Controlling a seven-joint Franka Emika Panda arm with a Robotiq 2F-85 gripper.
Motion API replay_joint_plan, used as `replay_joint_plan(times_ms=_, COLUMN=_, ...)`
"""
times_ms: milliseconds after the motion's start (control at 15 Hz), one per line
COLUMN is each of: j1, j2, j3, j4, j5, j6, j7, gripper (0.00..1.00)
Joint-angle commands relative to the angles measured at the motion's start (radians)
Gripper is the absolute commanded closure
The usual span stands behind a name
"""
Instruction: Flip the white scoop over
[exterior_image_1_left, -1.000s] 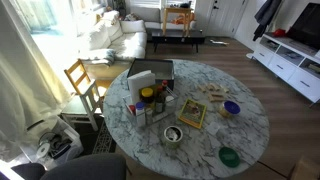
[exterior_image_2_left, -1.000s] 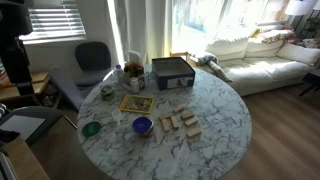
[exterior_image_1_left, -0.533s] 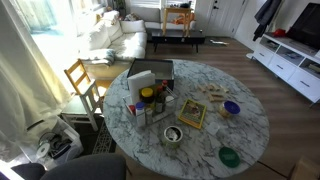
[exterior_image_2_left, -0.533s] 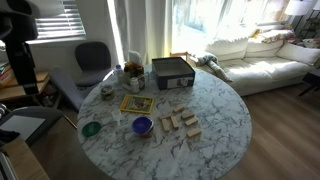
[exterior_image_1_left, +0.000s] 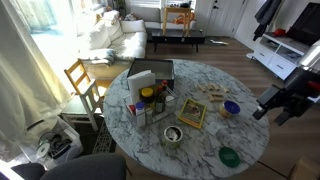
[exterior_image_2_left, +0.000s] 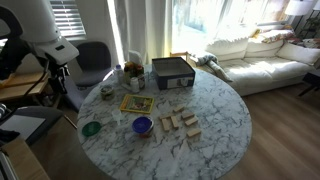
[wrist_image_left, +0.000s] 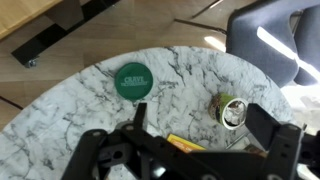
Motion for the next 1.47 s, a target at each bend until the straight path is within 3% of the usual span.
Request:
replay_joint_plan(times_ms=0, j1=0.031, j2=0.022, j3=0.007, j4=-0.025, j5=0.024, j6=0.082, j7=0.043, gripper=0.00)
replay_joint_plan(times_ms=133, j1=0.048, j2=0.063, j3=0.036, j4=-0.054, j5=0.057, j6=0.169, j7=0.079, gripper=0.00)
replay_joint_plan(times_ms=467, j1=0.056, j2=0.039, j3=0.046, j4=-0.043, j5=0.054, j6=0.180, j7=0.118, gripper=0.00)
replay_joint_plan(times_ms=733, j1=0.028, j2=0.200, j3=0.099, j4=0.012, j5=0.026, j6=0.293, j7=0.273, gripper=0.00)
replay_joint_plan(times_ms=1000, j1=0.005, j2=0.396, j3=0.146, j4=0.095, j5=-0.120, j6=0.363, j7=0.440, gripper=0.00)
replay_joint_plan(times_ms=1400, j1=0.044, j2=0.661, j3=0.087, j4=0.227, j5=-0.254, j6=0.431, j7=0.552, gripper=0.00)
